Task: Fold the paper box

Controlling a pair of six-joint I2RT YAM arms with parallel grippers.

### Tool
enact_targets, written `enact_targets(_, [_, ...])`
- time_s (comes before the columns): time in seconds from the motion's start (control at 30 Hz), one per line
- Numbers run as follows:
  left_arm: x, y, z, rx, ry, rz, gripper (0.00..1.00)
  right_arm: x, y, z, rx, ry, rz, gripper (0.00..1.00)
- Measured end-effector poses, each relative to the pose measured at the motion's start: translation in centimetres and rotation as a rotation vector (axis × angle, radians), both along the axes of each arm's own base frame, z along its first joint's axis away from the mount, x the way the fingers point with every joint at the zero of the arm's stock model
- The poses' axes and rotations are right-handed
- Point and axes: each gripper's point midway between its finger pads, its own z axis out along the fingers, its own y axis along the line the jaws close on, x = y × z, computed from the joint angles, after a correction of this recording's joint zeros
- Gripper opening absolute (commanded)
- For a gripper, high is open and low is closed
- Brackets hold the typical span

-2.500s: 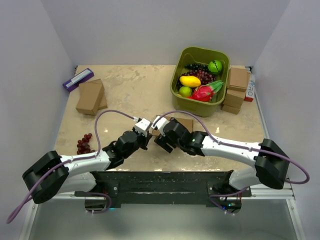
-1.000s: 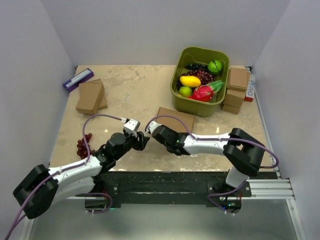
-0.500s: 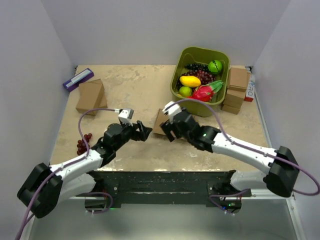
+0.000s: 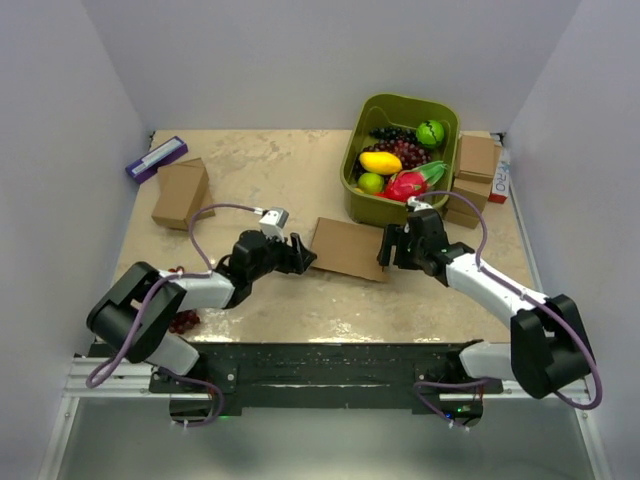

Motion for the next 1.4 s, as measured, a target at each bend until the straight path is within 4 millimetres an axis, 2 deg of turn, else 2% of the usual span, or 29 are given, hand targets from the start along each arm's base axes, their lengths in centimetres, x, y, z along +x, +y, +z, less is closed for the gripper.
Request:
enact_targets(0.2, [0.8, -0.9, -1.8, 0.010, 0.021, -0.025, 0.54, -0.3, -0.1, -1.7, 0.122, 0.039, -0.054, 0.67])
enact_targets(0.33, [0.6, -1.1, -3.5, 0.022, 0.051, -0.042, 0.51, -0.2, 0.4, -2.7, 0.177, 0.060, -0.069, 0.61])
enact_targets(0.37, [0.6, -1.2, -3.8, 0.023, 0.057, -0.045, 0.51, -0.3, 0.6, -3.1, 0.188, 0.071, -0.068, 0.56])
enact_targets(0.47, [0.8, -1.3, -3.7, 0.020, 0.049, -0.051, 0.61, -0.5, 1.2, -4.0, 0.231, 0.096, -0.068, 0.47])
enact_targets(0.5, [0.8, -1.3, -3.7, 0.022, 0.048, -0.052, 0.68, -0.3, 1.4, -3.9, 0.241, 0.091, -0.068, 0.40])
enact_targets(0.57, [0.8, -1.2, -3.7, 0.028, 0.045, -0.053, 0.73, -0.1, 1.8, -3.8, 0.270, 0.085, -0.064, 0.33])
enact_targets(0.63, [0.8, -1.1, -3.5, 0.030, 0.048, -0.050, 0.79, 0.1, 2.2, -3.7, 0.298, 0.077, -0.057, 0.20])
enact_targets(0.7, [1.0, -0.7, -2.6, 0.020, 0.034, -0.040, 0.82, 0.2, 2.6, -3.6, 0.325, 0.071, -0.050, 0.13])
enact_targets(0.73, [1.3, -0.5, -1.7, 0.008, 0.018, -0.032, 0.82, 0.3, 2.8, -3.5, 0.338, 0.068, -0.048, 0.06])
enact_targets(0.8, [2.0, 0.0, 0.4, -0.023, -0.024, -0.011, 0.85, 0.5, 3.1, -3.4, 0.358, 0.061, -0.044, 0.00])
enact_targets(0.87, [2.7, 0.8, 2.6, -0.056, -0.067, 0.015, 0.86, 0.6, 3.3, -3.3, 0.376, 0.056, -0.038, 0.00])
enact_targets(0.93, [2.9, 1.3, 4.0, -0.079, -0.093, 0.024, 0.86, 0.6, 3.5, -3.4, 0.386, 0.053, -0.035, 0.00])
enact_targets(1.03, [3.0, 1.9, 5.1, -0.113, -0.097, 0.030, 0.87, 0.5, 3.4, -3.4, 0.401, 0.050, -0.037, 0.00])
enact_targets(1.23, [1.6, 2.2, 3.1, -0.133, -0.014, 0.017, 0.87, 0.5, 3.1, -3.5, 0.423, 0.050, -0.054, 0.00])
enact_targets(1.4, [1.0, 1.4, 1.4, -0.174, 0.058, -0.011, 0.87, 0.4, 2.8, -3.5, 0.419, 0.052, -0.058, 0.00])
